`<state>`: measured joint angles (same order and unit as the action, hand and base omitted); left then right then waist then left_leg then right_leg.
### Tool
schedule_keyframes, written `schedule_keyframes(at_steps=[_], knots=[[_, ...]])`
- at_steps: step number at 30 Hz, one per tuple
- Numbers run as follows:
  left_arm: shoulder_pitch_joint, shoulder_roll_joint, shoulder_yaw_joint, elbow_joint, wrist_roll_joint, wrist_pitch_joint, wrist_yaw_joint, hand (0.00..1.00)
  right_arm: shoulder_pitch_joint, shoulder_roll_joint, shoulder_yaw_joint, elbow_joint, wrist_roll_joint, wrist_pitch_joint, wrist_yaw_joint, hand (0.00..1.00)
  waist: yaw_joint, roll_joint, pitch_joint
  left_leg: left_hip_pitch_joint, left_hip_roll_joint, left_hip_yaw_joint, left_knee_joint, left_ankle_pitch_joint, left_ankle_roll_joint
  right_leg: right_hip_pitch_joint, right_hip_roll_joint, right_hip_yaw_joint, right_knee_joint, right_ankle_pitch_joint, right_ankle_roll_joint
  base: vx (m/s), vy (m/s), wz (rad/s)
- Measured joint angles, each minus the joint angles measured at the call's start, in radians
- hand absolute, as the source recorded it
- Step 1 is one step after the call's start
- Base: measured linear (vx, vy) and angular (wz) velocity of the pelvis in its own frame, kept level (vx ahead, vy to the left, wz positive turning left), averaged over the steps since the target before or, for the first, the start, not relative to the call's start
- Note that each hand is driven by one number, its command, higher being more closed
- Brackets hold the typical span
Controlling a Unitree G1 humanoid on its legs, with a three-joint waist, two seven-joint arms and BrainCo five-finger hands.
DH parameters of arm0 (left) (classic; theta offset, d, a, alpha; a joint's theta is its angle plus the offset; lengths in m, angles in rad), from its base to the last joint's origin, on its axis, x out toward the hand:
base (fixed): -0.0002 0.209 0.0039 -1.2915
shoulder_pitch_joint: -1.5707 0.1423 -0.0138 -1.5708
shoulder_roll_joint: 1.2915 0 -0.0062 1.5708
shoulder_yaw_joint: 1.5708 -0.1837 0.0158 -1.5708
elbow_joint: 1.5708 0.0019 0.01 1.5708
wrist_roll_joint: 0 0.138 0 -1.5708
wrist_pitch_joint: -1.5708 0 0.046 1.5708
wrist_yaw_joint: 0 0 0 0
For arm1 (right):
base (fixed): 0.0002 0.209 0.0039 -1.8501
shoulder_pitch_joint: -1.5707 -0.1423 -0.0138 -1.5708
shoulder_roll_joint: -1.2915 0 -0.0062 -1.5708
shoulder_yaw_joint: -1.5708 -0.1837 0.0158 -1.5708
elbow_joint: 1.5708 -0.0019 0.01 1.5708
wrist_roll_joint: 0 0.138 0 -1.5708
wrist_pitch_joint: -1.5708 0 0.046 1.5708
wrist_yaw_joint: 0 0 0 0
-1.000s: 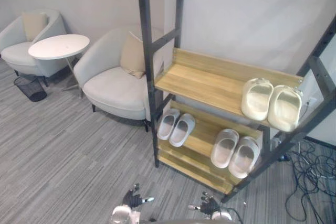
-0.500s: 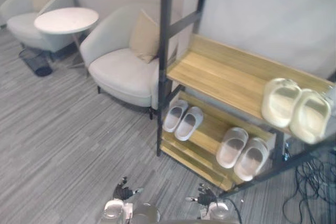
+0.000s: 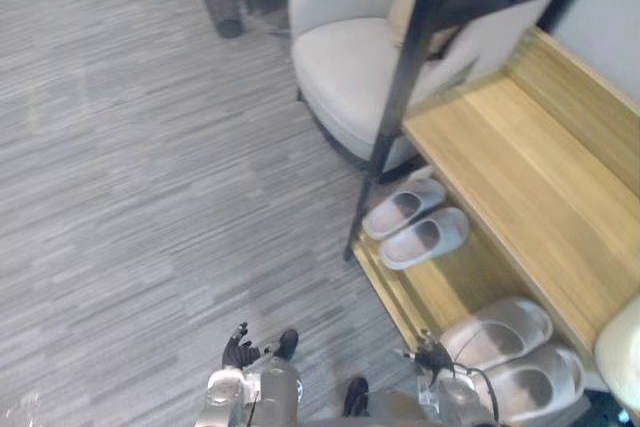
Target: Organize the slippers on the shoe rack
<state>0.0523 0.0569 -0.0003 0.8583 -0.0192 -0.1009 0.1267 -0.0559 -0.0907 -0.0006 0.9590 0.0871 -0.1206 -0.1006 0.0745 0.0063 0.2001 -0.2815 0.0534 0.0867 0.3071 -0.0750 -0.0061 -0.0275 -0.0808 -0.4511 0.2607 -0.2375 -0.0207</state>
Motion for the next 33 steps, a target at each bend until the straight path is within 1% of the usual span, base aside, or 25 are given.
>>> schedule_keyframes(at_steps=[2, 3, 4, 5, 7, 9, 10, 12, 13, 14, 16, 18, 20, 21, 22, 23, 24, 25, 26, 27, 28, 29, 30, 31, 33], knots=[[-0.001, -0.001, -0.025, 0.004, 0.013, 0.000, -0.001, 0.00, -0.004, 0.005, -0.003, 0.000, 0.000, -0.001, -0.001, 0.00, -0.015, 0.006, -0.002, 0.003, 0.005, 0.135, 0.014, -0.016, 0.020, 0.021, -0.014, -0.053, -0.012, -0.004, 0.005, 0.07, 0.083, 0.82], [-0.003, 0.000, -0.030, 0.012, 0.019, -0.001, -0.002, 0.00, -0.003, 0.005, -0.011, 0.000, 0.000, -0.001, -0.003, 0.00, -0.020, 0.016, -0.008, 0.006, -0.005, 0.151, -0.014, -0.017, 0.022, 0.027, -0.018, -0.069, -0.012, -0.012, 0.019, 0.05, 0.104, 0.84], [-0.013, 0.004, -0.030, 0.025, 0.019, -0.001, -0.002, 0.00, -0.002, 0.017, -0.022, 0.000, 0.000, -0.001, -0.006, 0.00, -0.020, 0.000, -0.007, 0.023, -0.043, 0.126, -0.067, 0.009, 0.031, 0.027, -0.035, -0.077, -0.017, -0.023, 0.037, 0.06, 0.135, 0.76], [-0.018, 0.009, -0.030, 0.030, 0.020, -0.001, -0.002, 0.00, 0.000, 0.023, -0.023, 0.001, -0.002, 0.000, -0.009, 0.00, -0.019, -0.012, -0.006, 0.042, -0.074, 0.101, -0.126, 0.040, 0.041, 0.027, -0.047, -0.086, -0.025, -0.022, 0.043, 0.05, 0.128, 0.80], [-0.019, 0.018, -0.029, 0.048, 0.021, -0.001, 0.000, 0.00, 0.009, 0.026, -0.026, 0.004, -0.010, 0.006, -0.017, 0.00, -0.019, -0.015, -0.006, 0.058, -0.121, 0.036, -0.183, 0.070, 0.059, 0.048, -0.070, -0.097, -0.028, -0.011, 0.063, 0.06, 0.175, 0.97], [-0.015, 0.029, -0.028, 0.061, 0.021, -0.001, 0.000, 0.00, 0.009, 0.033, -0.026, 0.012, -0.010, 0.009, -0.018, 0.00, -0.016, -0.018, -0.005, 0.072, -0.134, 0.012, -0.181, 0.051, 0.067, 0.058, -0.083, -0.095, 0.008, -0.010, 0.071, 0.05, 0.143, 0.58], [-0.007, 0.033, -0.023, 0.065, 0.017, -0.001, 0.000, 0.00, 0.007, 0.039, -0.025, 0.017, -0.011, 0.012, -0.018, 0.00, -0.017, -0.019, -0.004, 0.086, -0.140, -0.001, -0.180, 0.039, 0.077, 0.057, -0.100, -0.095, 0.059, -0.012, 0.074, 0.05, 0.138, 0.47], [0.000, 0.041, -0.019, 0.066, 0.017, -0.002, 0.002, 0.00, 0.009, 0.053, -0.021, 0.017, -0.021, 0.012, -0.018, 0.00, -0.016, -0.019, -0.004, 0.126, -0.155, -0.050, -0.164, 0.015, 0.090, 0.029, -0.150, -0.076, 0.263, 0.007, 0.097, 0.07, 0.138, 0.66], [0.001, 0.045, -0.020, 0.069, 0.018, -0.002, 0.002, 0.00, 0.013, 0.058, -0.013, 0.016, -0.030, 0.012, -0.017, 0.00, -0.018, -0.018, -0.004, 0.139, -0.158, -0.074, -0.149, 0.001, 0.094, -0.009, -0.165, -0.033, 0.367, 0.014, 0.089, 0.09, 0.120, 0.78], [0.001, 0.045, -0.020, 0.071, 0.018, -0.001, 0.002, 0.00, 0.021, 0.063, 0.000, 0.012, -0.035, 0.012, -0.014, 0.00, -0.020, -0.018, -0.004, 0.149, -0.160, -0.111, -0.140, -0.010, 0.100, -0.056, -0.146, 0.048, 0.452, -0.013, 0.086, 0.09, 0.103, 0.78], [0.002, 0.047, -0.016, 0.076, 0.018, 0.000, 0.002, 0.00, 0.028, 0.072, 0.007, -0.004, -0.046, 0.011, -0.011, 0.00, -0.025, -0.025, -0.010, 0.165, -0.170, -0.170, -0.149, -0.014, 0.106, -0.123, -0.086, 0.188, 0.489, -0.059, 0.104, 0.12, 0.043, 0.86], [0.000, 0.036, 0.004, 0.076, 0.018, 0.000, 0.002, 0.00, 0.043, 0.080, 0.009, -0.004, -0.045, 0.010, -0.008, 0.00, -0.029, -0.040, -0.016, 0.186, -0.187, -0.237, -0.154, -0.022, 0.117, -0.180, -0.020, 0.316, 0.458, -0.092, 0.102, 0.17, -0.022, 0.99], [0.001, 0.024, 0.020, 0.078, 0.018, 0.000, 0.003, 0.00, 0.049, 0.081, 0.010, -0.008, -0.044, 0.007, -0.007, 0.00, -0.034, -0.040, -0.019, 0.207, -0.196, -0.309, -0.149, -0.035, 0.115, -0.221, 0.034, 0.408, 0.365, -0.094, 0.102, 0.18, -0.114, 1.18], [0.007, 0.022, 0.021, 0.078, 0.018, 0.000, 0.002, 0.00, 0.050, 0.081, 0.010, -0.007, -0.043, 0.007, -0.008, 0.00, -0.043, -0.045, -0.023, 0.215, -0.204, -0.357, -0.142, -0.049, 0.101, -0.224, 0.046, 0.428, 0.289, -0.080, 0.078, 0.23, -0.202, 1.70], [0.008, 0.021, 0.027, 0.077, 0.019, -0.001, 0.003, 0.00, 0.059, 0.086, 0.009, -0.005, -0.036, 0.007, -0.008, 0.00, -0.050, -0.058, -0.034, 0.214, -0.224, -0.417, -0.107, -0.077, 0.094, -0.218, 0.035, 0.424, 0.201, -0.050, 0.045, 0.21, -0.199, 1.50], [0.009, 0.021, 0.032, 0.075, 0.019, -0.002, 0.004, 0.00, 0.062, 0.088, 0.009, -0.002, -0.034, 0.008, -0.008, 0.00, -0.049, -0.065, -0.040, 0.213, -0.230, -0.431, -0.087, -0.084, 0.089, -0.214, 0.028, 0.419, 0.172, -0.034, 0.041, 0.20, -0.179, 1.32], [0.018, 0.016, 0.060, 0.070, 0.019, -0.002, 0.004, 0.00, 0.072, 0.096, 0.010, -0.004, -0.027, 0.008, -0.007, 0.00, -0.044, -0.080, -0.057, 0.194, -0.243, -0.454, -0.026, -0.118, 0.068, -0.203, 0.019, 0.399, 0.124, 0.031, 0.030, 0.33, -0.199, 1.21], [0.018, -0.010, 0.097, 0.058, 0.018, -0.002, 0.004, 0.00, 0.075, 0.099, 0.010, -0.017, -0.027, 0.009, -0.009, 0.00, -0.042, -0.046, -0.067, 0.120, -0.224, -0.392, 0.153, -0.165, -0.007, -0.153, 0.027, 0.322, 0.077, 0.037, 0.018, 0.34, -0.171, 1.12], [0.017, -0.016, 0.101, 0.053, 0.017, -0.002, 0.004, 0.00, 0.074, 0.096, 0.011, -0.026, -0.027, 0.010, -0.009, 0.00, -0.042, -0.040, -0.063, 0.102, -0.216, -0.361, 0.195, -0.171, -0.023, -0.141, 0.033, 0.314, 0.065, 0.039, 0.012, 0.33, -0.146, 0.93], [0.017, -0.034, 0.109, 0.035, 0.017, -0.002, 0.005, 0.00, 0.073, 0.090, 0.014, -0.047, -0.027, 0.010, -0.009, 0.00, -0.037, -0.019, -0.054, 0.059, -0.180, -0.276, 0.307, -0.180, -0.050, -0.101, 0.053, 0.301, 0.037, 0.040, 0.003, 0.33, -0.089, 0.47], [0.022, -0.048, 0.142, 0.019, 0.016, -0.003, 0.005, 0.00, 0.062, 0.095, 0.022, -0.055, -0.026, 0.010, -0.011, 0.00, -0.017, -0.002, -0.048, 0.014, -0.056, -0.083, 0.467, -0.232, -0.046, -0.009, 0.085, 0.281, -0.012, 0.024, -0.023, 0.33, -0.080, 0.41], [0.022, -0.047, 0.142, 0.019, 0.016, -0.003, 0.005, 0.00, 0.061, 0.095, 0.022, -0.055, -0.026, 0.010, -0.011, 0.00, -0.016, -0.001, -0.048, 0.010, -0.032, -0.055, 0.480, -0.241, -0.044, 0.008, 0.085, 0.270, -0.021, 0.022, -0.026, 0.40, -0.078, 0.41], [0.020, -0.044, 0.141, 0.018, 0.016, -0.003, 0.005, 0.00, 0.054, 0.098, 0.022, -0.055, -0.026, 0.010, -0.011, 0.00, -0.015, -0.004, -0.047, -0.003, 0.013, 0.004, 0.500, -0.257, -0.040, 0.043, 0.083, 0.257, -0.038, 0.019, -0.030, 0.32, -0.033, 0.44], [0.015, -0.042, 0.139, 0.016, 0.015, -0.004, 0.004, 0.00, 0.046, 0.094, 0.021, -0.056, -0.025, 0.009, -0.014, 0.00, -0.016, -0.015, -0.043, -0.032, 0.048, 0.057, 0.487, -0.271, -0.042, 0.084, 0.074, 0.252, -0.067, 0.019, -0.030, 0.38, 0.004, 0.56], [0.002, -0.042, 0.137, 0.018, 0.015, -0.005, 0.004, 0.00, 0.026, 0.086, 0.012, -0.053, -0.016, 0.009, -0.017, 0.00, -0.012, -0.016, -0.041, -0.077, 0.055, 0.068, 0.411, -0.268, -0.040, 0.126, 0.052, 0.237, -0.112, 0.019, -0.029, 0.29, 0.058, 0.36]])
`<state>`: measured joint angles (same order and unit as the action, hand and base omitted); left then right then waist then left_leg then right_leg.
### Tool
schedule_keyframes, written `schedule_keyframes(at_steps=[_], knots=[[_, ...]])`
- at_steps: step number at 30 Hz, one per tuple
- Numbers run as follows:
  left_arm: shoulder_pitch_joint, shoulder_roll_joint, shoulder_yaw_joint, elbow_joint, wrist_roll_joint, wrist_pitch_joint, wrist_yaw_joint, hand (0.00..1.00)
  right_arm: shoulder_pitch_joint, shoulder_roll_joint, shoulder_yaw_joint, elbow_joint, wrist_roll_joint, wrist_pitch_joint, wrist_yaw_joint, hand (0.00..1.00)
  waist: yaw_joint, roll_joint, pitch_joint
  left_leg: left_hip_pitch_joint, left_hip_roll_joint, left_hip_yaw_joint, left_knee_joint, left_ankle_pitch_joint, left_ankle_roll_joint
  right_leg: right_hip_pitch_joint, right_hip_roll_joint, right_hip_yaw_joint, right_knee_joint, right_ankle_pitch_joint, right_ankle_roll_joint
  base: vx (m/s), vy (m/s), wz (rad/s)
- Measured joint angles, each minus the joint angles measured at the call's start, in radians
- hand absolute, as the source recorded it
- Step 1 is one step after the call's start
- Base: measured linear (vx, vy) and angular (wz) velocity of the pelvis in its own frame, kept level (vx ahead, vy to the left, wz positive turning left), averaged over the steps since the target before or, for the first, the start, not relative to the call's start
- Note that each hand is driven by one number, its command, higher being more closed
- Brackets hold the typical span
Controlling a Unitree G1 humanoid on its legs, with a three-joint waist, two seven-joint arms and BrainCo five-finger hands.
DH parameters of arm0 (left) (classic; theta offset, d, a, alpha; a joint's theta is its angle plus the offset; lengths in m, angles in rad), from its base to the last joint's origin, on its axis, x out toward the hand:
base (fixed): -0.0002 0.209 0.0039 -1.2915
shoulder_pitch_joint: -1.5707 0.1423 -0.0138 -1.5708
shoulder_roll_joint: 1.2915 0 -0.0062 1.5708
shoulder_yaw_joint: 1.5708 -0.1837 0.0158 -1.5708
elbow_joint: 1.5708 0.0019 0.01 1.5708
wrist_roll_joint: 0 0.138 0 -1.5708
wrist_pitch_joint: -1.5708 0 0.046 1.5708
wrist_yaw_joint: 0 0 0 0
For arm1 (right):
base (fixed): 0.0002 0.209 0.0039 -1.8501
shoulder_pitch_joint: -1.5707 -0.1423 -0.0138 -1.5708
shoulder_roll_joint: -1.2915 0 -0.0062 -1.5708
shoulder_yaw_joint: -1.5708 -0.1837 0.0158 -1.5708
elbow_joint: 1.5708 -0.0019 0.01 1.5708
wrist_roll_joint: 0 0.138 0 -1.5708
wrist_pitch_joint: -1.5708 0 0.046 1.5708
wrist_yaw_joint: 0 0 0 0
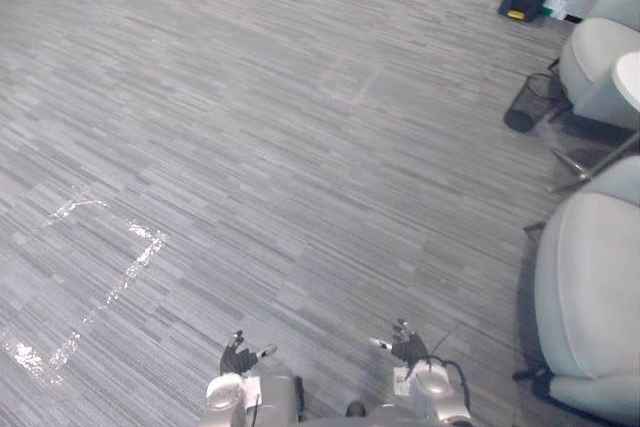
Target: Organize the slippers on the shoe rack
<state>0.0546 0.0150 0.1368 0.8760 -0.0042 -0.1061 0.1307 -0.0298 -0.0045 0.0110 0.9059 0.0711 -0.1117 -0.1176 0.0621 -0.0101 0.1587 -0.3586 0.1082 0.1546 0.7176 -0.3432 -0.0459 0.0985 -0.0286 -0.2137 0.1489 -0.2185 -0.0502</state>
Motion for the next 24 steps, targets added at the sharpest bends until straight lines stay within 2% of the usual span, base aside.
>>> schedule_keyframes(at_steps=[1, 2, 3, 4, 5, 7, 8, 9, 10, 11, 12, 13, 15, 16, 17, 18, 20, 21, 22, 23, 24], knots=[[-0.004, 0.004, -0.002, 0.001, 0.000, -0.001, 0.000, 0.00, -0.010, -0.001, -0.005, 0.012, 0.008, 0.000, -0.002, 0.00, 0.002, -0.003, 0.001, -0.026, -0.015, -0.007, -0.082, 0.022, 0.007, 0.014, -0.014, -0.005, -0.020, -0.001, 0.002, 0.25, 0.123, 0.16], [-0.006, 0.007, -0.008, 0.004, 0.000, -0.001, 0.000, 0.00, -0.018, -0.004, -0.005, 0.018, 0.009, 0.000, -0.002, 0.00, 0.006, 0.001, 0.002, -0.040, -0.023, -0.029, -0.213, 0.102, 0.013, 0.026, -0.023, -0.010, -0.028, -0.007, 0.016, 0.33, 0.196, 0.14], [-0.003, 0.006, -0.014, 0.013, 0.000, -0.002, -0.001, 0.00, -0.019, -0.010, -0.005, 0.020, 0.009, 0.000, -0.002, 0.00, 0.010, 0.018, -0.003, -0.042, -0.022, -0.046, -0.322, 0.231, 0.012, 0.039, -0.017, -0.013, -0.040, -0.018, 0.045, 0.41, 0.236, 0.11], [-0.016, 0.024, -0.016, 0.032, -0.001, -0.004, -0.001, 0.00, -0.036, -0.004, -0.003, 0.049, 0.010, 0.003, -0.003, 0.00, 0.020, -0.010, 0.002, -0.040, -0.047, -0.028, -0.315, 0.261, 0.024, 0.055, -0.044, -0.002, -0.048, -0.038, 0.080, 0.41, 0.226, 0.12], [-0.027, 0.040, -0.016, 0.040, -0.004, -0.005, 0.000, 0.00, -0.042, 0.004, 0.000, 0.064, 0.009, 0.005, -0.001, 0.00, 0.023, -0.027, 0.008, -0.036, -0.066, -0.026, -0.315, 0.243, 0.039, 0.052, -0.062, -0.001, -0.044, -0.024, 0.100, 0.34, 0.177, 0.13], [-0.030, 0.045, -0.016, 0.040, -0.012, -0.002, -0.002, 0.00, -0.046, 0.008, -0.006, 0.064, 0.008, 0.006, 0.000, 0.00, 0.036, -0.031, 0.011, -0.022, -0.073, -0.021, -0.275, 0.186, 0.056, 0.035, -0.083, 0.023, 0.048, -0.018, 0.111, 0.34, 0.212, 0.01], [-0.026, 0.044, -0.019, 0.041, -0.018, 0.004, -0.001, 0.00, -0.036, 0.009, -0.007, 0.061, 0.007, 0.006, 0.000, 0.00, 0.041, -0.030, 0.012, 0.016, -0.075, -0.017, -0.258, 0.144, 0.067, 0.008, -0.098, 0.035, 0.188, -0.016, 0.117, 0.35, 0.219, -0.12], [-0.020, 0.044, -0.024, 0.041, -0.018, 0.005, -0.002, 0.00, -0.025, 0.012, -0.008, 0.058, 0.007, 0.006, 0.002, 0.00, 0.043, -0.030, 0.015, 0.059, -0.077, -0.016, -0.252, 0.110, 0.073, -0.036, -0.117, 0.044, 0.353, 0.008, 0.154, 0.35, 0.204, -0.12], [-0.016, 0.044, -0.042, 0.045, -0.018, 0.006, -0.002, 0.00, -0.013, 0.015, -0.007, 0.054, 0.007, 0.006, 0.006, 0.00, 0.043, -0.023, 0.020, 0.107, -0.081, -0.019, -0.249, 0.078, 0.075, -0.112, -0.136, 0.071, 0.553, 0.048, 0.164, 0.34, 0.184, 0.03], [-0.015, 0.052, -0.050, 0.056, -0.018, 0.009, -0.003, 0.00, 0.000, 0.020, -0.007, 0.051, 0.006, 0.007, 0.012, 0.00, 0.034, -0.027, 0.019, 0.158, -0.088, -0.027, -0.251, 0.056, 0.080, -0.188, -0.145, 0.095, 0.753, 0.050, 0.158, 0.43, 0.181, 0.29], [-0.012, 0.051, -0.048, 0.059, -0.018, 0.010, -0.001, 0.00, 0.014, 0.024, -0.007, 0.051, 0.006, 0.008, 0.016, 0.00, 0.021, -0.031, 0.015, 0.205, -0.091, -0.037, -0.260, 0.039, 0.084, -0.245, -0.142, 0.097, 0.860, 0.041, 0.156, 0.38, 0.117, 0.40], [-0.008, 0.051, -0.046, 0.059, -0.018, 0.010, -0.001, 0.00, 0.029, 0.029, -0.007, 0.050, 0.006, 0.008, 0.019, 0.00, 0.018, -0.036, 0.012, 0.242, -0.095, -0.045, -0.282, 0.031, 0.087, -0.287, -0.135, 0.089, 0.888, 0.028, 0.151, 0.39, 0.086, 0.38], [-0.008, 0.043, -0.035, 0.058, -0.019, 0.010, -0.001, 0.00, 0.039, 0.036, -0.011, 0.033, 0.005, 0.006, 0.020, 0.00, 0.001, -0.037, 0.012, 0.327, -0.099, -0.065, -0.359, 0.009, 0.100, -0.395, -0.104, 0.056, 0.818, -0.014, 0.123, 0.43, 0.063, 0.19], [-0.007, 0.040, -0.033, 0.059, -0.019, 0.012, 0.000, 0.00, 0.030, 0.036, -0.011, 0.030, 0.005, 0.005, 0.020, 0.00, -0.009, -0.032, 0.015, 0.362, -0.095, -0.070, -0.388, 0.009, 0.100, -0.423, -0.084, 0.032, 0.724, -0.021, 0.121, 0.50, 0.017, 0.23], [-0.010, 0.036, -0.030, 0.059, -0.018, 0.013, 0.000, 0.00, 0.027, 0.034, -0.011, 0.030, 0.006, 0.003, 0.020, 0.00, -0.018, -0.030, 0.015, 0.397, -0.091, -0.082, -0.418, 0.006, 0.096, -0.443, -0.058, 0.006, 0.564, -0.015, 0.117, 0.45, -0.015, 0.37], [-0.018, 0.034, -0.027, 0.060, -0.018, 0.013, 0.000, 0.00, 0.026, 0.032, -0.012, 0.031, 0.006, 0.002, 0.020, 0.00, -0.022, -0.032, 0.015, 0.426, -0.090, -0.095, -0.443, 0.000, 0.093, -0.458, -0.037, -0.008, 0.415, 0.009, 0.107, 0.50, -0.061, 0.54], [-0.031, 0.033, -0.028, 0.060, -0.018, 0.011, 0.000, 0.00, 0.015, 0.029, -0.024, 0.038, 0.006, 0.002, 0.020, 0.00, -0.037, -0.037, 0.012, 0.480, -0.097, -0.137, -0.505, -0.009, 0.080, -0.465, -0.014, -0.022, 0.140, 0.119, 0.097, 0.50, -0.102, 0.66], [-0.029, 0.034, -0.028, 0.062, -0.018, 0.009, 0.000, 0.00, 0.008, 0.025, -0.033, 0.053, 0.006, 0.002, 0.019, 0.00, -0.051, -0.033, 0.013, 0.518, -0.092, -0.163, -0.535, -0.016, 0.068, -0.461, -0.005, -0.018, 0.114, 0.208, 0.063, 0.65, -0.174, 0.73], [-0.029, 0.029, -0.024, 0.077, -0.017, 0.008, 0.000, 0.00, -0.010, 0.016, -0.049, 0.073, 0.006, 0.008, 0.019, 0.00, -0.061, -0.012, -0.001, 0.546, -0.058, -0.202, -0.534, -0.021, 0.057, -0.444, 0.022, -0.019, 0.129, 0.248, 0.008, 0.83, -0.227, 0.53], [-0.029, 0.023, -0.010, 0.077, -0.017, 0.005, -0.001, 0.00, -0.020, 0.024, -0.059, 0.074, 0.006, 0.010, 0.018, 0.00, -0.046, 0.000, -0.009, 0.534, -0.044, -0.217, -0.509, -0.005, 0.029, -0.447, 0.022, -0.029, 0.160, 0.223, -0.001, 0.72, -0.200, 0.40], [-0.030, 0.008, 0.004, 0.077, -0.017, 0.006, -0.001, 0.00, -0.029, 0.023, -0.081, 0.071, 0.006, 0.012, 0.018, 0.00, -0.049, 0.008, -0.005, 0.528, -0.042, -0.243, -0.454, 0.024, -0.005, -0.445, 0.017, -0.050, 0.220, 0.173, -0.004, 0.83, -0.225, 0.33]])
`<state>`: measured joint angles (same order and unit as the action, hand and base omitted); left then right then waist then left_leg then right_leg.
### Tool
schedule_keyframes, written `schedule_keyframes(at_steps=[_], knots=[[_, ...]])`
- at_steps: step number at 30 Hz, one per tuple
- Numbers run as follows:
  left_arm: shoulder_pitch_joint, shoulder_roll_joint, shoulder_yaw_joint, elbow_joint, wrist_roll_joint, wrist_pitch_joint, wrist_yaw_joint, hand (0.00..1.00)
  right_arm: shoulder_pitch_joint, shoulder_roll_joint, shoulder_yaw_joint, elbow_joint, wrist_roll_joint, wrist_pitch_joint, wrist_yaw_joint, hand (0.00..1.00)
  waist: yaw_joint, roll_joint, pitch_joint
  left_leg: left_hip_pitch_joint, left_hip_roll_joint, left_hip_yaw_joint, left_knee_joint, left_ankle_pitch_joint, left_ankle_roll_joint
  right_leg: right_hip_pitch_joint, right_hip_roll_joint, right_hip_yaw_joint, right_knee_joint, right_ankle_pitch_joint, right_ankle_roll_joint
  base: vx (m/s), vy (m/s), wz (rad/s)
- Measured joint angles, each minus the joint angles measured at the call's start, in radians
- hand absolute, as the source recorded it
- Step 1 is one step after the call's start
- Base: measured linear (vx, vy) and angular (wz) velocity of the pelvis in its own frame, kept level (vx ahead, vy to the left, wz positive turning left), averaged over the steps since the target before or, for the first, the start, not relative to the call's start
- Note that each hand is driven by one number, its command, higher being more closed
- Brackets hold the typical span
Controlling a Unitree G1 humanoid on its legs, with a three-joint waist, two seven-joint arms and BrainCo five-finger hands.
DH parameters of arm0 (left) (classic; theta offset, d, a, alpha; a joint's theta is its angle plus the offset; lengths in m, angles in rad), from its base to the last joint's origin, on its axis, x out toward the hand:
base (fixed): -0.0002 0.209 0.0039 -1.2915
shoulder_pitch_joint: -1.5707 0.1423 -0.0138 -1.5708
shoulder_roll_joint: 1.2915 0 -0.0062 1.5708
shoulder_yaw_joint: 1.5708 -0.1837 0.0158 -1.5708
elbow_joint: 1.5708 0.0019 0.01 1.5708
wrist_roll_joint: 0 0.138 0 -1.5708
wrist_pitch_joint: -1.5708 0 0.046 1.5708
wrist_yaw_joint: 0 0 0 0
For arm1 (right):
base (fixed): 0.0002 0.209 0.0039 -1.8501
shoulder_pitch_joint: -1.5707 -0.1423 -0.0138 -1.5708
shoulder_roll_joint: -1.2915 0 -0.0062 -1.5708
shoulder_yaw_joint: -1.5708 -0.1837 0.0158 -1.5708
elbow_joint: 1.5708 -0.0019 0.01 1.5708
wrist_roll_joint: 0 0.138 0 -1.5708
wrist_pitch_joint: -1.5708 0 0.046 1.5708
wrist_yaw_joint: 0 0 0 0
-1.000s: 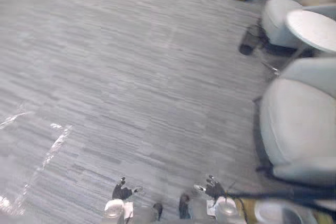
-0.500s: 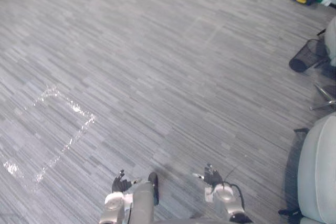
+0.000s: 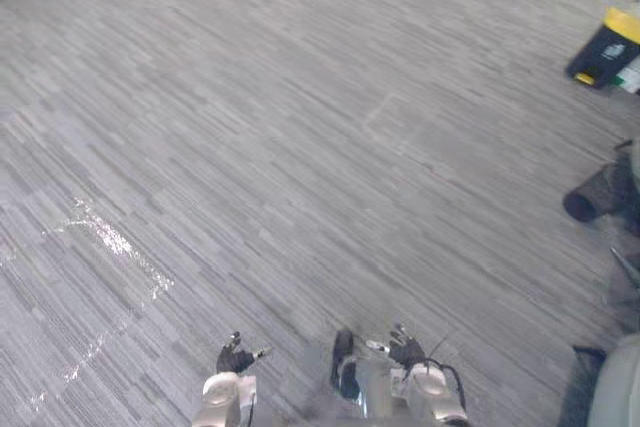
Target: Organize the slippers on the shoe rack
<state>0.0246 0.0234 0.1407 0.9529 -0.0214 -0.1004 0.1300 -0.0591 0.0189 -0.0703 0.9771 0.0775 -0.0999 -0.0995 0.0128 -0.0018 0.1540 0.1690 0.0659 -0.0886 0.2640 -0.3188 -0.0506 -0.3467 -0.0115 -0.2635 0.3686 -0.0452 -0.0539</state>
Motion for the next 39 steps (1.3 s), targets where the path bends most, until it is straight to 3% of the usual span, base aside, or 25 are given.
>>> schedule_keyframes(at_steps=[2, 4, 5, 7, 10, 11, 12, 13, 16, 18, 20, 21, 22, 24, 25, 27, 29, 30, 31, 33, 34, 35, 37, 38, 39], knots=[[0.011, -0.031, 0.033, 0.000, 0.000, 0.001, -0.001, 0.00, 0.018, -0.011, 0.008, -0.010, 0.000, 0.001, 0.000, 0.00, -0.010, 0.031, 0.002, -0.089, 0.002, -0.005, 0.326, 0.075, -0.005, 0.093, 0.022, -0.034, 0.009, -0.068, -0.014, 0.70, -0.191, 0.22], [0.037, -0.049, 0.072, -0.019, 0.000, 0.001, 0.000, 0.00, 0.032, 0.002, 0.055, -0.028, 0.001, 0.008, 0.001, 0.00, 0.018, 0.043, 0.001, -0.222, 0.027, 0.018, 0.677, 0.279, -0.028, 0.215, 0.062, 0.012, -0.065, -0.113, -0.024, 0.53, -0.048, -0.55], [0.044, -0.038, 0.078, -0.035, 0.000, 0.001, 0.000, 0.00, 0.031, 0.020, 0.068, -0.024, 0.002, 0.010, 0.000, 0.00, 0.037, 0.043, 0.001, -0.308, 0.064, 0.064, 0.851, 0.219, 0.002, 0.279, 0.087, 0.060, -0.096, -0.147, -0.024, 0.59, 0.044, -0.93], [0.049, -0.029, 0.079, -0.067, 0.000, 0.002, -0.001, 0.00, 0.024, 0.045, 0.076, -0.022, 0.003, 0.012, -0.001, 0.00, 0.056, 0.022, 0.010, -0.431, 0.086, 0.099, 0.944, 0.136, 0.024, 0.365, 0.087, 0.114, -0.139, -0.176, -0.023, 0.57, 0.067, -0.74], [0.058, -0.019, 0.085, -0.118, -0.005, -0.003, 0.000, 0.00, 0.016, 0.050, 0.076, -0.023, 0.003, 0.014, -0.013, 0.00, 0.091, -0.007, 0.015, -0.605, 0.084, 0.162, 0.752, 0.028, 0.026, 0.482, 0.018, 0.199, -0.222, -0.206, 0.023, 0.60, 0.235, -0.77], [0.056, -0.021, 0.085, -0.118, -0.006, -0.006, 0.000, 0.00, 0.012, 0.047, 0.074, -0.022, 0.003, 0.013, -0.017, 0.00, 0.096, -0.010, 0.016, -0.630, 0.062, 0.155, 0.568, 0.035, 0.020, 0.502, -0.013, 0.214, -0.226, -0.225, 0.054, 0.54, 0.315, -0.61], [0.061, -0.033, 0.078, -0.117, -0.008, -0.009, 0.000, 0.00, 0.009, 0.041, 0.072, -0.021, 0.003, 0.013, -0.021, 0.00, 0.097, 0.009, 0.011, -0.620, 0.047, 0.122, 0.327, 0.147, 0.000, 0.526, -0.031, 0.225, -0.227, -0.253, 0.092, 0.56, 0.331, -0.40], [0.054, -0.024, 0.078, -0.113, -0.018, -0.015, 0.000, 0.00, 0.000, 0.040, 0.076, -0.005, 0.003, 0.018, -0.026, 0.00, 0.103, -0.018, 0.016, -0.594, 0.018, 0.158, 0.320, 0.121, 0.006, 0.543, -0.062, 0.253, -0.235, -0.267, 0.115, 0.58, 0.276, -0.24], [0.062, -0.017, 0.079, -0.098, -0.031, -0.020, 0.002, 0.00, -0.019, 0.038, 0.077, -0.012, -0.001, 0.019, -0.021, 0.00, 0.104, -0.027, 0.003, -0.540, -0.024, 0.201, 0.306, 0.074, 0.065, 0.538, -0.069, 0.286, -0.181, -0.185, 0.086, 0.54, 0.211, -0.16], [0.067, -0.017, 0.057, -0.098, -0.031, -0.016, 0.002, 0.00, -0.016, 0.040, 0.075, -0.020, -0.003, 0.016, -0.021, 0.00, 0.108, -0.030, 0.001, -0.483, -0.053, 0.221, 0.325, 0.018, 0.105, 0.484, -0.099, 0.307, 0.025, -0.178, 0.139, 0.55, 0.245, -0.10], [0.067, -0.006, 0.025, -0.095, -0.032, -0.009, 0.001, 0.00, 0.006, 0.040, 0.075, -0.019, -0.021, 0.016, -0.017, 0.00, 0.107, -0.033, 0.006, -0.393, -0.071, 0.226, 0.314, -0.035, 0.119, 0.352, -0.108, 0.332, 0.407, -0.119, 0.247, 0.41, 0.178, 0.00], [0.066, -0.005, 0.023, -0.094, -0.032, -0.004, 0.001, 0.00, 0.017, 0.041, 0.075, -0.020, -0.024, 0.016, -0.017, 0.00, 0.106, -0.034, 0.011, -0.356, -0.076, 0.226, 0.314, -0.050, 0.120, 0.314, -0.110, 0.328, 0.533, -0.117, 0.249, 0.40, 0.119, 0.02], [0.067, -0.008, 0.021, -0.094, -0.032, 0.001, 0.002, 0.00, 0.043, 0.041, 0.075, -0.021, -0.036, 0.017, -0.016, 0.00, 0.101, -0.029, 0.016, -0.275, -0.074, 0.223, 0.299, -0.071, 0.120, 0.241, -0.113, 0.292, 0.710, -0.137, 0.215, 0.38, 0.062, 0.00], [0.064, -0.014, 0.019, -0.095, -0.032, 0.001, 0.002, 0.00, 0.074, 0.041, 0.075, -0.031, -0.039, 0.016, -0.012, 0.00, 0.089, -0.016, 0.020, -0.162, -0.053, 0.215, 0.216, -0.089, 0.125, 0.130, -0.110, 0.182, 0.770, -0.181, 0.141, 0.49, 0.034, 0.01], [0.055, -0.015, 0.019, -0.096, -0.032, 0.001, 0.003, 0.00, 0.078, 0.041, 0.072, -0.074, -0.039, 0.014, -0.012, 0.00, 0.084, -0.022, 0.023, -0.101, -0.032, 0.211, 0.158, -0.109, 0.114, 0.039, -0.107, 0.090, 0.699, -0.209, 0.113, 0.37, 0.002, -0.02], [0.051, -0.017, 0.018, -0.093, -0.030, 0.002, 0.002, 0.00, 0.080, 0.041, 0.068, -0.090, -0.039, 0.013, -0.012, 0.00, 0.076, -0.026, 0.025, -0.064, -0.014, 0.210, 0.135, -0.122, 0.101, -0.007, -0.097, 0.028, 0.574, -0.211, 0.109, 0.30, -0.032, -0.03], [0.038, -0.017, 0.011, -0.069, -0.025, 0.002, 0.002, 0.00, 0.075, 0.040, 0.060, -0.088, -0.038, 0.007, -0.014, 0.00, 0.053, -0.032, 0.026, 0.009, -0.001, 0.214, 0.070, -0.125, 0.095, -0.023, -0.066, -0.050, 0.199, -0.160, 0.094, 0.41, -0.076, 0.11], [0.030, -0.010, -0.010, -0.051, -0.019, 0.002, 0.001, 0.00, 0.066, 0.038, 0.060, -0.082, -0.038, 0.008, -0.017, 0.00, 0.037, -0.034, 0.025, 0.046, -0.007, 0.211, 0.042, -0.124, 0.094, -0.019, -0.052, -0.060, 0.028, -0.096, 0.087, 0.47, -0.107, 0.22], [0.028, -0.008, -0.017, -0.046, -0.018, 0.002, 0.001, 0.00, 0.061, 0.037, 0.060, -0.076, -0.038, 0.008, -0.017, 0.00, 0.033, -0.036, 0.024, 0.070, -0.012, 0.207, 0.025, -0.124, 0.091, -0.021, -0.046, -0.058, -0.050, -0.060, 0.082, 0.55, -0.152, 0.34], [0.025, -0.007, -0.021, -0.035, -0.014, 0.002, 0.001, 0.00, 0.055, 0.035, 0.049, -0.052, -0.039, 0.012, -0.017, 0.00, 0.021, -0.026, 0.010, 0.114, 0.007, 0.127, 0.034, -0.121, 0.067, -0.007, -0.012, -0.033, -0.070, 0.102, -0.030, 0.69, -0.210, 0.38], [0.024, -0.009, -0.017, -0.035, -0.008, 0.001, 0.000, 0.00, 0.054, 0.038, 0.034, -0.049, -0.039, 0.012, -0.017, 0.00, 0.024, -0.011, 0.001, 0.108, 0.029, 0.103, 0.057, -0.108, 0.045, -0.006, 0.004, -0.042, -0.049, 0.075, -0.040, 0.81, -0.242, 0.17], [0.030, -0.011, 0.000, -0.035, 0.001, 0.000, -0.001, 0.00, 0.054, 0.043, 0.036, -0.049, -0.038, 0.014, -0.016, 0.00, 0.027, 0.004, -0.005, 0.071, 0.047, 0.084, 0.150, -0.067, -0.008, 0.003, 0.029, -0.054, -0.026, 0.043, -0.040, 0.69, -0.198, -0.15], [0.036, -0.025, 0.040, -0.027, 0.001, 0.005, -0.001, 0.00, 0.057, 0.040, 0.041, -0.058, -0.038, 0.016, -0.008, 0.00, 0.026, 0.029, 0.008, -0.035, 0.058, 0.064, 0.442, 0.082, -0.004, 0.063, 0.075, -0.036, -0.043, -0.002, -0.053, 0.64, -0.116, -0.53], [0.049, -0.037, 0.068, -0.029, 0.001, 0.008, -0.001, 0.00, 0.057, 0.041, 0.066, -0.060, -0.036, 0.021, -0.008, 0.00, 0.035, 0.048, 0.008, -0.127, 0.076, 0.059, 0.668, 0.242, -0.031, 0.134, 0.111, 0.006, -0.088, -0.020, -0.058, 0.74, -0.039, -0.88], [0.057, -0.040, 0.073, -0.033, 0.002, 0.008, -0.001, 0.00, 0.058, 0.040, 0.077, -0.059, -0.036, 0.021, -0.009, 0.00, 0.040, 0.051, 0.014, -0.204, 0.102, 0.085, 0.831, 0.203, -0.012, 0.203, 0.136, 0.045, -0.123, -0.038, -0.072, 0.60, 0.017, -0.96]])
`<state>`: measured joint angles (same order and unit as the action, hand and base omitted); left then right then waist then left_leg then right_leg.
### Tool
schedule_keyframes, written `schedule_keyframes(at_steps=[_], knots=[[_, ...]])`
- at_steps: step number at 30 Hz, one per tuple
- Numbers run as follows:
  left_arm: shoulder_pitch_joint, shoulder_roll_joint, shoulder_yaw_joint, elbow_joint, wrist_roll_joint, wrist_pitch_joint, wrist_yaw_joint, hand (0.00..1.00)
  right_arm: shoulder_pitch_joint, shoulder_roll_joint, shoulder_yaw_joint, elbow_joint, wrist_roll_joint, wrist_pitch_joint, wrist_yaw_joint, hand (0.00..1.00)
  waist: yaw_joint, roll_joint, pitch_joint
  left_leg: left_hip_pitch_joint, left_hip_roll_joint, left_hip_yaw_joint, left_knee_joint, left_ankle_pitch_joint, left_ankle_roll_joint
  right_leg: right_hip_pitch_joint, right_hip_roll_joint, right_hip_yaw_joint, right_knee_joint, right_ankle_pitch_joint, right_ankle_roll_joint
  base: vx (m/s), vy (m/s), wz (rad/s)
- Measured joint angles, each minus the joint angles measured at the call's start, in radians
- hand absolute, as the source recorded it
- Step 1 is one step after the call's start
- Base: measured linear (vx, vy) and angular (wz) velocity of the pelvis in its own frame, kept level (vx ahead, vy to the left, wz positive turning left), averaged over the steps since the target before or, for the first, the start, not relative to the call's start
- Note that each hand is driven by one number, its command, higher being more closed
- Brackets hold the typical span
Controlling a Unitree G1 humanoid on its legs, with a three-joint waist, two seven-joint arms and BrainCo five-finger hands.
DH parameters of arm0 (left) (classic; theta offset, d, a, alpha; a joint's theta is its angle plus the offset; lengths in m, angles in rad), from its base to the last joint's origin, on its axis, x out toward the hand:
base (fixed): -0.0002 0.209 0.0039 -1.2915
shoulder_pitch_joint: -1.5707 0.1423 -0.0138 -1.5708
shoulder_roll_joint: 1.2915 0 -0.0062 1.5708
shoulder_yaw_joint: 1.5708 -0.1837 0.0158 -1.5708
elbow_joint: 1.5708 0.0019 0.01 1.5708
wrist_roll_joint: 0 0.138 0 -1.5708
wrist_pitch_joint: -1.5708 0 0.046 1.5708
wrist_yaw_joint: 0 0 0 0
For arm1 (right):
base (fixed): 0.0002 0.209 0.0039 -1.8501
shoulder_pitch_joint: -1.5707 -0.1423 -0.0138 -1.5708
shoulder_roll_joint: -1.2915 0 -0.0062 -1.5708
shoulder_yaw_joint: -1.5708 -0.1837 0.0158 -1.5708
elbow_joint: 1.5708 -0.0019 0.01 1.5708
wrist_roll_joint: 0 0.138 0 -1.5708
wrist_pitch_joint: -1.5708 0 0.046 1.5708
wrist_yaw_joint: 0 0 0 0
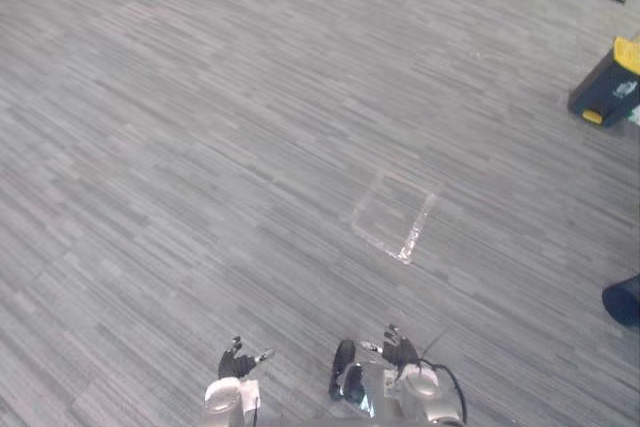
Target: Organize the slippers on the shoe rack
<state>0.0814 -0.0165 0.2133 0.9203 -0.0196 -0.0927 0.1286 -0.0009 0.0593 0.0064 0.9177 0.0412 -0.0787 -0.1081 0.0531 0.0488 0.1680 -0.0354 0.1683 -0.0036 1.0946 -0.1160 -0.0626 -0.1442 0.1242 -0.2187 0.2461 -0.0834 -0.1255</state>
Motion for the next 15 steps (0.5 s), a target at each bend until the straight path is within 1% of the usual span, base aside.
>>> schedule_keyframes(at_steps=[1, 2, 3, 5, 6, 7, 8, 9, 10, 11, 12, 13, 14, 15], knots=[[0.001, 0.002, 0.002, -0.015, 0.003, -0.002, -0.004, 0.00, 0.003, 0.007, 0.000, 0.001, 0.000, 0.000, -0.001, 0.00, 0.009, -0.010, 0.004, -0.044, 0.012, 0.026, 0.073, -0.030, 0.013, 0.046, 0.004, 0.029, -0.018, -0.016, 0.004, 0.49, 0.020, -0.76], [0.004, 0.008, 0.003, -0.031, 0.008, -0.002, -0.003, 0.00, 0.005, 0.011, 0.006, 0.006, 0.001, 0.001, -0.001, 0.00, 0.014, -0.024, 0.008, -0.099, 0.019, 0.048, 0.111, -0.060, 0.030, 0.098, 0.001, 0.063, -0.035, -0.035, 0.004, 0.57, 0.081, -0.77], [0.016, 0.015, 0.003, -0.055, 0.010, -0.004, -0.003, 0.00, 0.004, 0.011, 0.008, 0.010, 0.001, 0.001, -0.001, 0.00, 0.017, -0.035, 0.007, -0.169, 0.019, 0.065, 0.109, -0.088, 0.041, 0.157, -0.011, 0.104, -0.064, -0.060, 0.011, 0.55, 0.108, -0.83], [0.029, 0.017, 0.003, -0.081, 0.009, -0.008, -0.004, 0.00, 0.000, 0.011, 0.008, 0.012, 0.001, 0.001, -0.004, 0.00, 0.029, -0.045, 0.006, -0.276, 0.013, 0.080, 0.029, -0.137, 0.041, 0.214, -0.038, 0.160, -0.089, -0.089, 0.040, 0.56, 0.203, -0.79], [0.029, 0.008, 0.003, -0.094, 0.007, -0.010, -0.004, 0.00, -0.002, 0.010, 0.005, 0.017, 0.001, 0.002, -0.007, 0.00, 0.037, -0.043, 0.008, -0.324, -0.001, 0.082, -0.107, -0.167, 0.041, 0.256, -0.063, 0.189, -0.100, -0.097, 0.065, 0.52, 0.246, -0.61], [0.030, 0.003, 0.005, -0.104, 0.007, -0.010, -0.004, 0.00, -0.002, 0.012, 0.002, 0.017, 0.001, 0.006, -0.010, 0.00, 0.045, -0.042, 0.007, -0.347, -0.017, 0.079, -0.229, -0.173, 0.040, 0.275, -0.082, 0.205, -0.107, -0.109, 0.081, 0.54, 0.297, -0.65], [0.030, -0.001, 0.005, -0.106, 0.009, -0.011, -0.004, 0.00, -0.004, 0.011, -0.003, 0.017, 0.001, 0.007, -0.011, 0.00, 0.059, -0.042, 0.008, -0.359, -0.045, 0.051, -0.417, -0.154, 0.032, 0.298, -0.116, 0.231, -0.109, -0.138, 0.108, 0.54, 0.359, -0.57], [0.031, -0.007, 0.003, -0.105, 0.009, -0.012, -0.004, 0.00, -0.005, 0.008, -0.007, 0.018, 0.001, 0.007, -0.013, 0.00, 0.060, -0.034, 0.003, -0.358, -0.071, -0.008, -0.581, -0.094, 0.016, 0.310, -0.133, 0.248, -0.104, -0.166, 0.135, 0.65, 0.454, -0.60], [0.031, -0.015, 0.004, -0.101, -0.004, -0.013, -0.004, 0.00, -0.011, 0.008, -0.012, 0.031, 0.001, 0.008, -0.015, 0.00, 0.065, -0.028, 0.002, -0.339, -0.089, -0.004, -0.594, 0.004, 0.016, 0.325, -0.147, 0.273, -0.100, -0.187, 0.155, 0.54, 0.383, -0.39], [0.022, -0.001, 0.001, -0.091, -0.002, -0.011, -0.004, 0.00, -0.025, 0.000, 0.007, 0.057, -0.001, 0.011, -0.011, 0.00, 0.065, -0.051, -0.005, -0.330, -0.116, 0.018, -0.585, -0.037, 0.032, 0.324, -0.177, 0.287, -0.080, -0.193, 0.152, 0.56, 0.363, -0.34], [0.022, 0.001, 0.006, -0.086, -0.003, -0.012, -0.004, 0.00, -0.023, 0.009, -0.002, 0.051, -0.002, 0.012, -0.013, 0.00, 0.064, -0.058, -0.008, -0.320, -0.124, 0.045, -0.568, -0.079, 0.052, 0.301, -0.196, 0.293, -0.002, -0.188, 0.148, 0.54, 0.347, -0.32], [0.021, 0.001, 0.007, -0.085, -0.003, -0.011, -0.002, 0.00, -0.018, 0.009, -0.003, 0.041, -0.002, 0.011, -0.015, 0.00, 0.065, -0.061, -0.008, -0.300, -0.126, 0.071, -0.550, -0.108, 0.065, 0.279, -0.207, 0.300, 0.078, -0.185, 0.157, 0.53, 0.348, -0.60], [0.019, 0.003, 0.004, -0.082, -0.002, -0.009, -0.002, 0.00, -0.018, 0.000, 0.002, 0.036, -0.002, 0.009, -0.014, 0.00, 0.062, -0.062, -0.008, -0.264, -0.125, 0.106, -0.522, -0.144, 0.093, 0.240, -0.220, 0.303, 0.202, -0.180, 0.193, 0.49, 0.346, -0.52], [0.019, 0.004, 0.004, -0.080, -0.002, -0.008, -0.002, 0.00, -0.018, 0.000, 0.003, 0.035, -0.002, 0.009, -0.013, 0.00, 0.062, -0.061, -0.007, -0.257, -0.125, 0.109, -0.518, -0.150, 0.095, 0.236, -0.221, 0.304, 0.229, -0.177, 0.199, 0.38, 0.269, -0.78]])
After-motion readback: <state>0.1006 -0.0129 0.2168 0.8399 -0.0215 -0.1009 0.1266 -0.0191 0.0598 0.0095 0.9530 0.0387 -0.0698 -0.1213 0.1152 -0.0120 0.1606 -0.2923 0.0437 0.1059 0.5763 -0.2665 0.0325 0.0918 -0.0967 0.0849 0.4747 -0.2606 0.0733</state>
